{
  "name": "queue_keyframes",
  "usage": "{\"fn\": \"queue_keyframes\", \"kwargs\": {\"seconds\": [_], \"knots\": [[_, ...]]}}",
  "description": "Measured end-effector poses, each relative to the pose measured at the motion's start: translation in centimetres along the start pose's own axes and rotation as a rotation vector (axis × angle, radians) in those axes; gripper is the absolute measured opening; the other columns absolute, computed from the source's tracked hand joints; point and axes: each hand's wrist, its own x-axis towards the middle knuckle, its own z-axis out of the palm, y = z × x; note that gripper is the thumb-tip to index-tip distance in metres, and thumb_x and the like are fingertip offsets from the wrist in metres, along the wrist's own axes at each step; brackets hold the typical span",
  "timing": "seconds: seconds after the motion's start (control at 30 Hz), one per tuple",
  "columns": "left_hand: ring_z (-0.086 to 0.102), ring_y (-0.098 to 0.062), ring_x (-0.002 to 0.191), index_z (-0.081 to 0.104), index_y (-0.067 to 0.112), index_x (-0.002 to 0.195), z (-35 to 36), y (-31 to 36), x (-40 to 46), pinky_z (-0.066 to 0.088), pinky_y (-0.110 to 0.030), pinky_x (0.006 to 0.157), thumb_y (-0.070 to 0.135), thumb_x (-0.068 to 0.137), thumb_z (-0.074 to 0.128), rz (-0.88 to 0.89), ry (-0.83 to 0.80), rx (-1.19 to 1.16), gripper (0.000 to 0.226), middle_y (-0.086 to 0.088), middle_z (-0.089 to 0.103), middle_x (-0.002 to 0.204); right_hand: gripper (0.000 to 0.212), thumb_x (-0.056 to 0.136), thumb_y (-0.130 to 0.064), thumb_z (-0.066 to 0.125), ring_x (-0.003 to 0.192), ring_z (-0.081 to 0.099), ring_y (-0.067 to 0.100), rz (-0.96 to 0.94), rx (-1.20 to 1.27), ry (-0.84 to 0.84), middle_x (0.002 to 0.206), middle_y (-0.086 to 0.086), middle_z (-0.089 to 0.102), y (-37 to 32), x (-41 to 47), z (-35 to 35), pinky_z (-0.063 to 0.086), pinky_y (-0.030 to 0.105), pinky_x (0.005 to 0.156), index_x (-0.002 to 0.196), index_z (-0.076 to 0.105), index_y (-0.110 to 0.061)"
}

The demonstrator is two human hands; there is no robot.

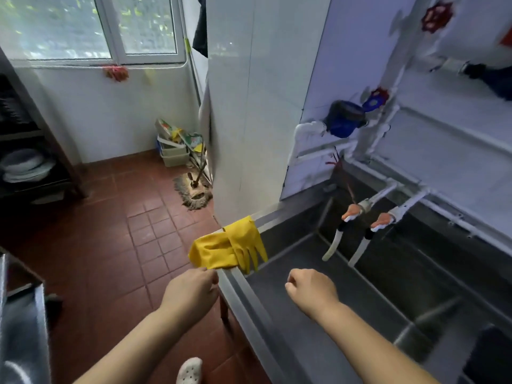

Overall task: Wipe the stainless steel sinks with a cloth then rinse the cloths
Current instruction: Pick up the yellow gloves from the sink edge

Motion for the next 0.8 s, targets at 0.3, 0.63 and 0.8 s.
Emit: {"fn": "queue_keyframes", "kwargs": {"seconds": [0.3, 0.63, 0.8], "knots": [[0.054, -0.014, 0.11, 0.057, 0.031, 0.111, -0.8, -8.2, 16.4, 0.047, -0.028, 0.08, 0.038, 0.089, 0.047, 0.162, -0.142, -0.04, 0.025, 0.01, 0.059, 0.114, 0.023, 0.091, -0.034, 0.045, 0.098, 0.06, 0.027, 0.278, 0.095, -0.136, 0.106, 0.002, 0.066, -6.4, 12.5, 1.0, 0.038, 0.029, 0.068, 0.099, 0.063, -0.023], [0.057, -0.016, 0.1, 0.059, 0.028, 0.11, 3.5, -10.8, 26.5, 0.039, -0.026, 0.065, 0.035, 0.09, 0.048, 0.282, -0.278, -0.102, 0.024, 0.008, 0.061, 0.11, 0.032, 0.095, -0.031, 0.048, 0.118, 0.05, 0.024, 0.508, 0.239, -0.14, 0.126, 0.003, 0.056, -8.6, 21.9, 5.2, 0.042, 0.033, 0.092, 0.125, 0.052, -0.02], [0.056, -0.015, 0.102, 0.057, 0.029, 0.113, 4.9, -10.9, 28.9, 0.039, -0.027, 0.066, 0.04, 0.084, 0.054, 0.312, -0.343, -0.107, 0.031, 0.009, 0.059, 0.11, 0.02, 0.093, -0.035, 0.053, 0.112, 0.048, 0.023, 0.604, 0.258, -0.096, 0.115, 0.0, 0.061, -8.5, 23.7, 6.3, 0.039, 0.033, 0.091, 0.108, 0.057, -0.022]]}}
